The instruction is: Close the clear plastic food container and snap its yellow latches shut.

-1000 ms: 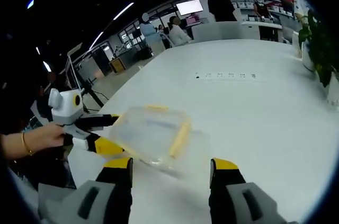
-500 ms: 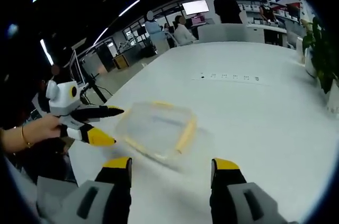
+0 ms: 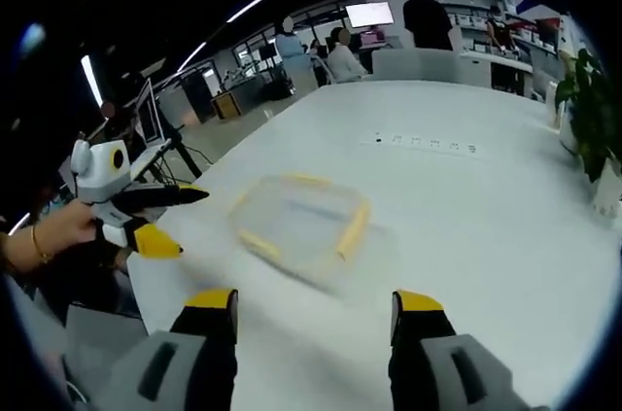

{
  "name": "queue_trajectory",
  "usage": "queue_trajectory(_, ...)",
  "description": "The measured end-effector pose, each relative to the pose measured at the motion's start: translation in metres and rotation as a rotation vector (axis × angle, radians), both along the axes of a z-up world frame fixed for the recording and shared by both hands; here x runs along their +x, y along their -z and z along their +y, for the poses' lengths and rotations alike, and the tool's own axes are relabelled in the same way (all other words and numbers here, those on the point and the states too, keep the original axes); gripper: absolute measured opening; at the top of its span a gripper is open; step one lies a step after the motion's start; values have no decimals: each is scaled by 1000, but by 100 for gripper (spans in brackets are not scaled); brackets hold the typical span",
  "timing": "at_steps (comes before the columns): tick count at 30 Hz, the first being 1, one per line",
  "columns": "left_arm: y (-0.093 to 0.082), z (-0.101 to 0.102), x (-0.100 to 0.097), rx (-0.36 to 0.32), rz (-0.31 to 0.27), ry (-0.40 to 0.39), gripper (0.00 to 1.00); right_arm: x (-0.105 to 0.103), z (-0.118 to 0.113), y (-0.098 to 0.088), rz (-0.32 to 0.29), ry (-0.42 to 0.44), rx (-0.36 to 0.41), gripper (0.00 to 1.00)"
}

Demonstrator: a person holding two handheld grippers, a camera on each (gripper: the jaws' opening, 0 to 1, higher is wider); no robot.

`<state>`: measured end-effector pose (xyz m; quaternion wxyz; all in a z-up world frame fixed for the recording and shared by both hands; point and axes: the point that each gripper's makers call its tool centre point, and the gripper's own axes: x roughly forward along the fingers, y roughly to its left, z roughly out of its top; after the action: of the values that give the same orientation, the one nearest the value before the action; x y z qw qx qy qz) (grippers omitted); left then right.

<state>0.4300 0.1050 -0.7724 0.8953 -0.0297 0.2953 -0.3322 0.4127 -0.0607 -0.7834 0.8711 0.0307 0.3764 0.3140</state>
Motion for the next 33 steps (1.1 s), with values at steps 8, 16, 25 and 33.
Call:
queue_trajectory(8, 2, 18, -25, 16, 8, -25, 85, -20, 1, -3, -8, 3, -2, 63)
queue_trajectory(16, -10, 22, -48, -38, 6, -50, 85, -44, 11, -3, -2, -19, 8, 64)
queue_trajectory(25, -14, 24, -57, -19, -33, -35, 86, -56, 14, -11, -27, -18, 16, 64)
queue_trajectory(33, -15, 25, -60, -23, -40, -36, 86, -68, 20, -10, -57, -65, -10, 68)
